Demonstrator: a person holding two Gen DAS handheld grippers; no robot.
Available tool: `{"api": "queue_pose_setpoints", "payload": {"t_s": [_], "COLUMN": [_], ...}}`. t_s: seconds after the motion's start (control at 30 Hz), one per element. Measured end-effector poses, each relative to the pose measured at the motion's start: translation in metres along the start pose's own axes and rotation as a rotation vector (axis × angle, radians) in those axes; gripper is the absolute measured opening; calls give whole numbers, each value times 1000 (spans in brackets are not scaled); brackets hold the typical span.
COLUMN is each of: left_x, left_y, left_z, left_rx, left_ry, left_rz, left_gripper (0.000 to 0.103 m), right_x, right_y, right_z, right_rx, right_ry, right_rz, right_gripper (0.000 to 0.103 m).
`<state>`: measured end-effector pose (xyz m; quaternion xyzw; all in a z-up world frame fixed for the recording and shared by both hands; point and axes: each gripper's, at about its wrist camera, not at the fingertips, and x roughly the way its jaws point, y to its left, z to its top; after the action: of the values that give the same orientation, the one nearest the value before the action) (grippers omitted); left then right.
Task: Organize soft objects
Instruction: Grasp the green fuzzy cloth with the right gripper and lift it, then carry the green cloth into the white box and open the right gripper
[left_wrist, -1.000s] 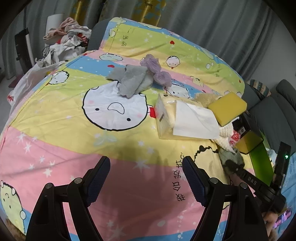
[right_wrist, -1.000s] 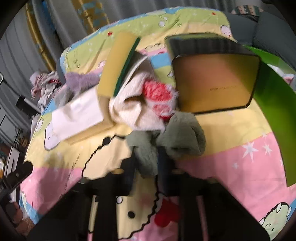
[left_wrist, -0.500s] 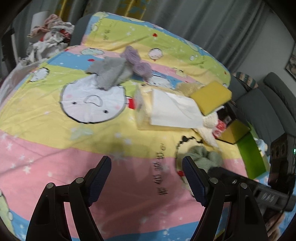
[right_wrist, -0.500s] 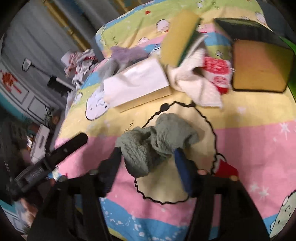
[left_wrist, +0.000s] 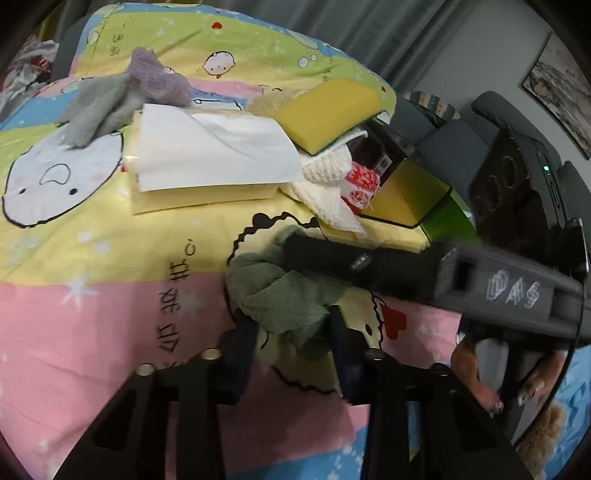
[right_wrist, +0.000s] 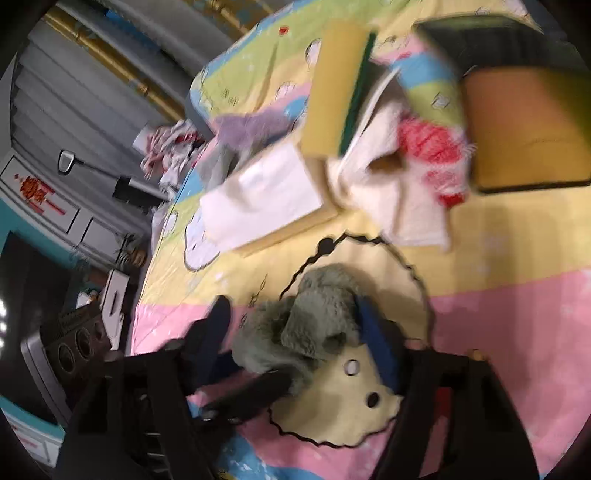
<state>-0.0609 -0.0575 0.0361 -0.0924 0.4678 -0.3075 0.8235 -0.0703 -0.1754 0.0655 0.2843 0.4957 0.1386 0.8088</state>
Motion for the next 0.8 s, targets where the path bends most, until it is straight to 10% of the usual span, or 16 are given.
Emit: {"api": "queue_pose_setpoints", "payload": {"t_s": [0.2, 0.8], "left_x": [-1, 4], "left_y": [-22, -197], "left_z": [8, 101], "left_rx": [46, 349], "left_ry": [-30, -189], "left_rz": [-25, -282], "left_gripper": [30, 30], "right_x": [-12, -208], "right_y": [-3, -51], "right_z": [-8, 45], "right_rx": [20, 113], "right_ry": [17, -479], "right_rz": [50, 28], "right_gripper": [32, 33]}}
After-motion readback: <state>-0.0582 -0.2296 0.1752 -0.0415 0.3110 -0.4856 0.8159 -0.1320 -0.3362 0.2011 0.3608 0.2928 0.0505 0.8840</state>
